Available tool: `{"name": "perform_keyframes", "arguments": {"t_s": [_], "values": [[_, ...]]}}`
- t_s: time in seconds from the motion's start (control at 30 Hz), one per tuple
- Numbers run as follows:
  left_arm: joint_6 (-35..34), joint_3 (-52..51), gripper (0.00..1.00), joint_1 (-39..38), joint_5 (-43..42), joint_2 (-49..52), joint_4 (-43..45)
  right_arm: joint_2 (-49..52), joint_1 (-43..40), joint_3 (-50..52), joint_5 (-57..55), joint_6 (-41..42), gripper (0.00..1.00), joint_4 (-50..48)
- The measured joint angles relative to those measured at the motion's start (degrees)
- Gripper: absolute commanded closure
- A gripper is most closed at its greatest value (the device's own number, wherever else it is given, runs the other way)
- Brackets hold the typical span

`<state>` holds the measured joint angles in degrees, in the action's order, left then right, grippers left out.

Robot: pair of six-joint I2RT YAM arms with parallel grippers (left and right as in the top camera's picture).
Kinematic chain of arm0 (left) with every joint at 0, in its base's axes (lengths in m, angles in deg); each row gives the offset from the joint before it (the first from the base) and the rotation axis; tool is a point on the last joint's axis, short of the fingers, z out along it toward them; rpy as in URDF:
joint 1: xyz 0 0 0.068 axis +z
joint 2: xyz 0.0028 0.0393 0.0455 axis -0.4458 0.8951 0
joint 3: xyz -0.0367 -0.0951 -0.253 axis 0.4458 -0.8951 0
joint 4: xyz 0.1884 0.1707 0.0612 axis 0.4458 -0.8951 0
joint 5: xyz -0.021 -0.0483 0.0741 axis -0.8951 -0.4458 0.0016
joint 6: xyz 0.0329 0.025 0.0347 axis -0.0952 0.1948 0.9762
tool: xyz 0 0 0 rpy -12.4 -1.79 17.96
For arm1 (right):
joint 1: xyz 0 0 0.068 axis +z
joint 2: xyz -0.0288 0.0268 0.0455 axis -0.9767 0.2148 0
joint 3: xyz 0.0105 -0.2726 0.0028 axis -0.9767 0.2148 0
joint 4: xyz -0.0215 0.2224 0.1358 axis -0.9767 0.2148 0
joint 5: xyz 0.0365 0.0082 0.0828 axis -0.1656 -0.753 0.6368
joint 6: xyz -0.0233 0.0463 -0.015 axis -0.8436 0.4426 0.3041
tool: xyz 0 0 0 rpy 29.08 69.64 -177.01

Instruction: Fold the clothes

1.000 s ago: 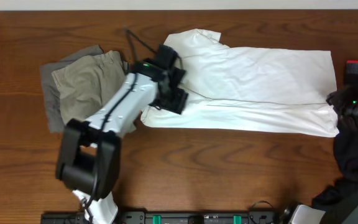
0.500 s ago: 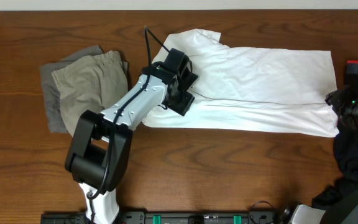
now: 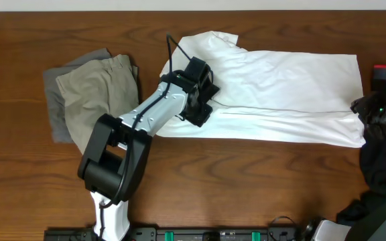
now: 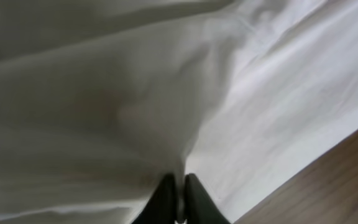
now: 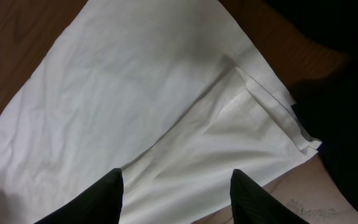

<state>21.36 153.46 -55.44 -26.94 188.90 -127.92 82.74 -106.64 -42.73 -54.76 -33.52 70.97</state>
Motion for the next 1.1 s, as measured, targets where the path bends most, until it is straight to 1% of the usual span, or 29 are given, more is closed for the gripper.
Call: {"name": "perform_keyframes", "arguments": {"t_s": [0.17,0.27,0.4,0.57,0.87,0.9,0.97,1.0,1.03,1.1], "values": [[1.03,1.11,0.94,-0.42,1.38,0.00,-0.42,0.02,0.00,0.00,0.00,0.00,0.46,0.00],[3.30,3.96,0.94,-1.03,2.45,0.00,0.04,0.02,0.00,0.00,0.00,0.00,0.46,-0.02],[7.85,7.19,0.94,-2.49,2.89,0.00,3.23,0.02,0.00,0.00,-0.02,0.00,0.46,0.00],[12.87,7.54,0.94,-3.89,3.04,0.00,5.44,0.02,0.00,0.00,-0.02,0.00,0.46,0.00],[15.93,7.56,0.93,-3.72,3.28,1.33,11.89,0.02,0.00,0.00,0.00,0.00,0.46,0.02],[16.00,7.56,0.87,-3.72,3.26,1.88,12.20,0.02,0.00,0.00,-0.02,0.00,0.46,0.02],[16.13,7.56,0.69,-3.72,3.23,3.28,12.46,0.02,0.00,0.00,-0.02,0.00,0.46,0.09],[16.24,7.56,0.54,-3.72,3.21,3.78,12.44,0.02,0.00,0.00,0.00,0.00,0.46,0.13],[15.93,7.56,0.25,-3.72,3.26,4.59,12.35,0.02,0.00,0.00,0.00,0.00,0.47,0.13],[15.69,7.54,0.20,-3.72,3.45,5.33,12.04,0.02,0.00,0.00,-0.02,0.00,0.47,0.20]]}}
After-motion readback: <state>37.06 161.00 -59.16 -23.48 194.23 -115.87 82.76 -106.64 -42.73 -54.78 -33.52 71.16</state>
